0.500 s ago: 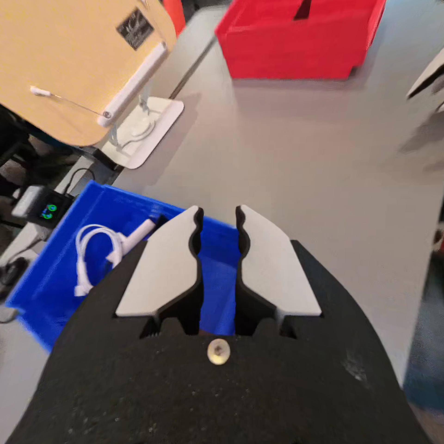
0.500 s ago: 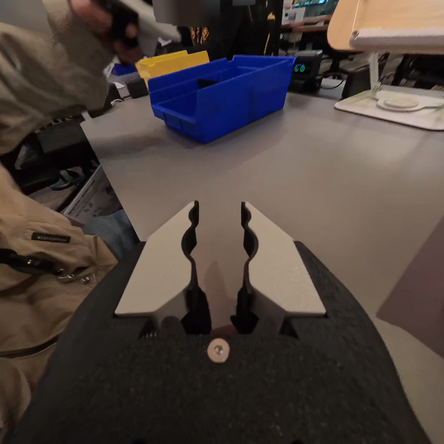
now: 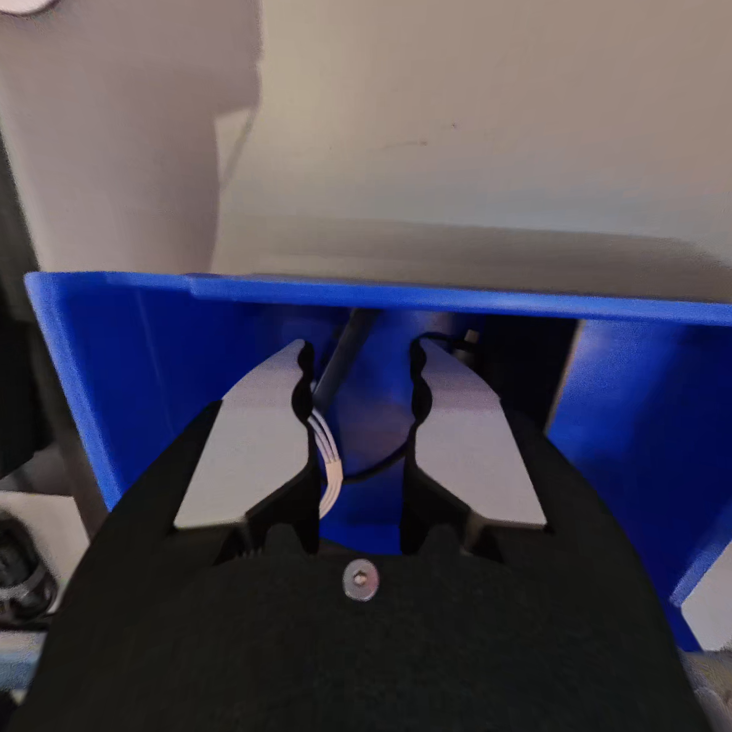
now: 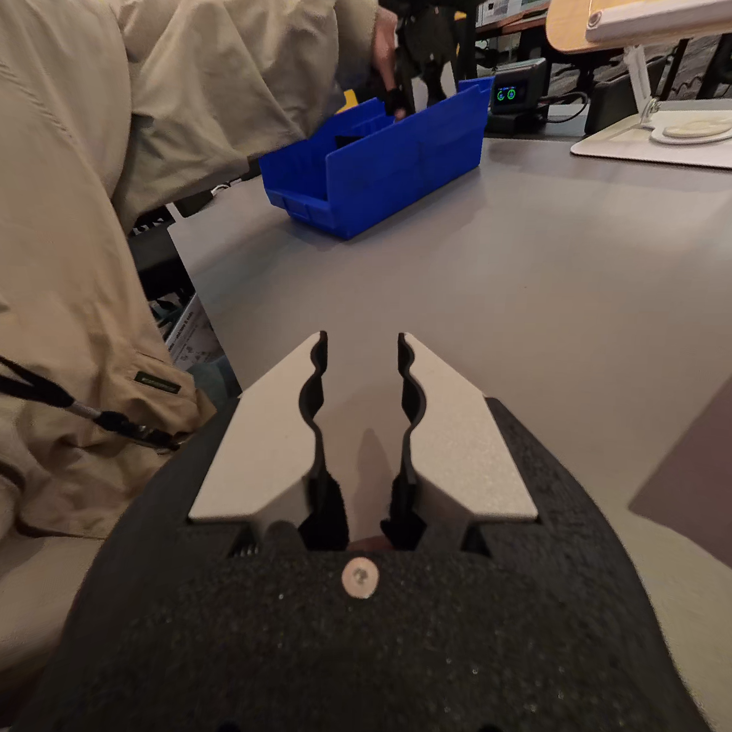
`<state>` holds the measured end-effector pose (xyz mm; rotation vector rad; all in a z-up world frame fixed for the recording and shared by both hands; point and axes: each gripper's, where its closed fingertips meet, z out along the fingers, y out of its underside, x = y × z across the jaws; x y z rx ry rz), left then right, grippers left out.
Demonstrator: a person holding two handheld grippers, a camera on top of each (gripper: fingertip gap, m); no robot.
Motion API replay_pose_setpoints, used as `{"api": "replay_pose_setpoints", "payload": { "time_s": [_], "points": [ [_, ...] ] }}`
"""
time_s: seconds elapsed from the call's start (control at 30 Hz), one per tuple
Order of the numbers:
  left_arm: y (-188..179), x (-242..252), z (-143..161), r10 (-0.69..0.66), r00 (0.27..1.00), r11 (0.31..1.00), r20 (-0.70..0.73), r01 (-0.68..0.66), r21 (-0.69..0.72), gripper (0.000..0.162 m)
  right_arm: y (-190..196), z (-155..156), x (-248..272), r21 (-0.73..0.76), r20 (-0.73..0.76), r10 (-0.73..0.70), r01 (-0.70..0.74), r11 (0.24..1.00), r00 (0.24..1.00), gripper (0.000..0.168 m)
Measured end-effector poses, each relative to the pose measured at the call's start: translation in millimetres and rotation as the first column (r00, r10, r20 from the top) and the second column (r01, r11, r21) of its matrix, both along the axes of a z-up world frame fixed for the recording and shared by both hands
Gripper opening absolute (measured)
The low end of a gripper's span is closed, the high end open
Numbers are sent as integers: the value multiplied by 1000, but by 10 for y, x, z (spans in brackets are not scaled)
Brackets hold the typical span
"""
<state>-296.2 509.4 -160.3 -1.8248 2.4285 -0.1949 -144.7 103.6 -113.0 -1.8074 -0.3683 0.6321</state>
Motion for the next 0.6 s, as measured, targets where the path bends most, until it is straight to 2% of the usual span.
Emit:
{"api": "replay_pose_setpoints", "payload": {
  "time_s": [0.03,0.2,0.27,0.37,0.5,0.6],
  "points": [
    [38,-1,-39,0,1000,1000,-6,0,-13,46,1,-6,13,-8,-13,2,-2,1000,1000,35],
    [120,16,-176,-62,998,998,-17,62,-3,34,15,20,23,-40,-116,33,-38,998,993,35],
    [132,-37,-248,-107,993,993,-57,109,34,27,18,23,0,-55,-150,54,-63,996,987,35],
    [161,-51,-305,-166,984,979,-67,173,107,26,25,-16,-33,-79,-153,69,-82,993,986,36],
    [185,-96,-274,-196,980,962,-41,201,187,22,24,-58,-78,-94,-129,80,-93,991,988,35],
    [227,-119,-51,-173,984,948,34,158,276,21,21,-59,-93,-92,-115,78,-89,992,990,35]
  ]
}}
